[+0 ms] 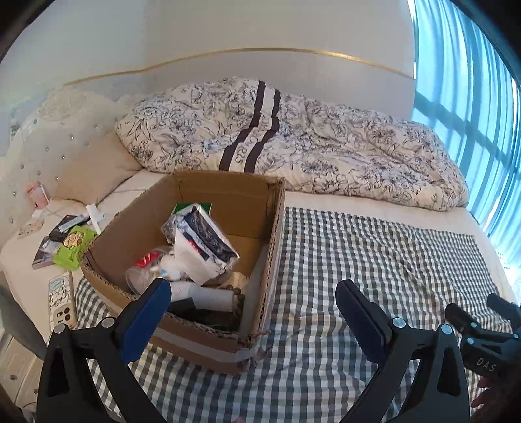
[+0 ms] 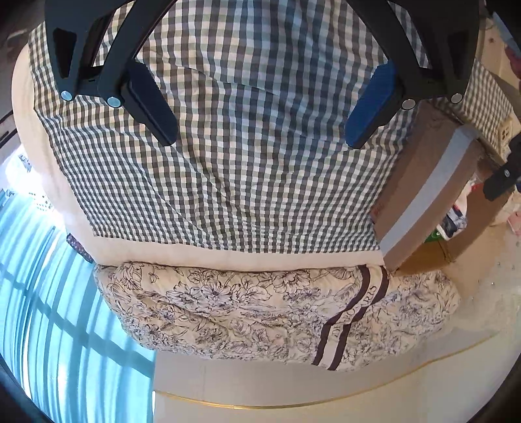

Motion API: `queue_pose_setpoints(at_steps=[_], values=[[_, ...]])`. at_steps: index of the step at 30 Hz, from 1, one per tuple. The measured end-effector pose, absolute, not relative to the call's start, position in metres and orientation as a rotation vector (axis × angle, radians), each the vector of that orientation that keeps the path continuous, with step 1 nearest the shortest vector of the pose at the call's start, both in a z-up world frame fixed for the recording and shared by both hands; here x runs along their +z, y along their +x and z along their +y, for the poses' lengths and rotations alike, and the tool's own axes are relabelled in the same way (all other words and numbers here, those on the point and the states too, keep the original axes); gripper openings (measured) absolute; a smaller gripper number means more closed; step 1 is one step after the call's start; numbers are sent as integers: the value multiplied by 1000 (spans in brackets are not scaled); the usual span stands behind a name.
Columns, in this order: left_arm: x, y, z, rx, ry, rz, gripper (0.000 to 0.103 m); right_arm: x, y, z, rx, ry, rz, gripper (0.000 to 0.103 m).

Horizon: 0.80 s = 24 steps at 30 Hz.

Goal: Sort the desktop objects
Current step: 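Withdraw both open tools from the cardboard box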

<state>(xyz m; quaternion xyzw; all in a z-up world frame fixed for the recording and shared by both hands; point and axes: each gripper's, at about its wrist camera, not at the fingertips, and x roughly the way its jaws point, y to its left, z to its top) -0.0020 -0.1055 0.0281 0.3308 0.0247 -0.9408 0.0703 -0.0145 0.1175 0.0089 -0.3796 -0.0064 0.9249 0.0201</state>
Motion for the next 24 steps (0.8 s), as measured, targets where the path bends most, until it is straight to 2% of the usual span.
queue_pose_setpoints(at_steps=[12,17,24], values=[[11,-6,-92,-2808,1093,32,103,11,-14,124,2860,-1169,0,103],[8,-9,-91,-2819,1129,69,103,9,-13,122,2865,-1179,-3,103],[9,-3,-88,-2802,1089,43,103,9,-10,121,2871,-1181,-10,103]])
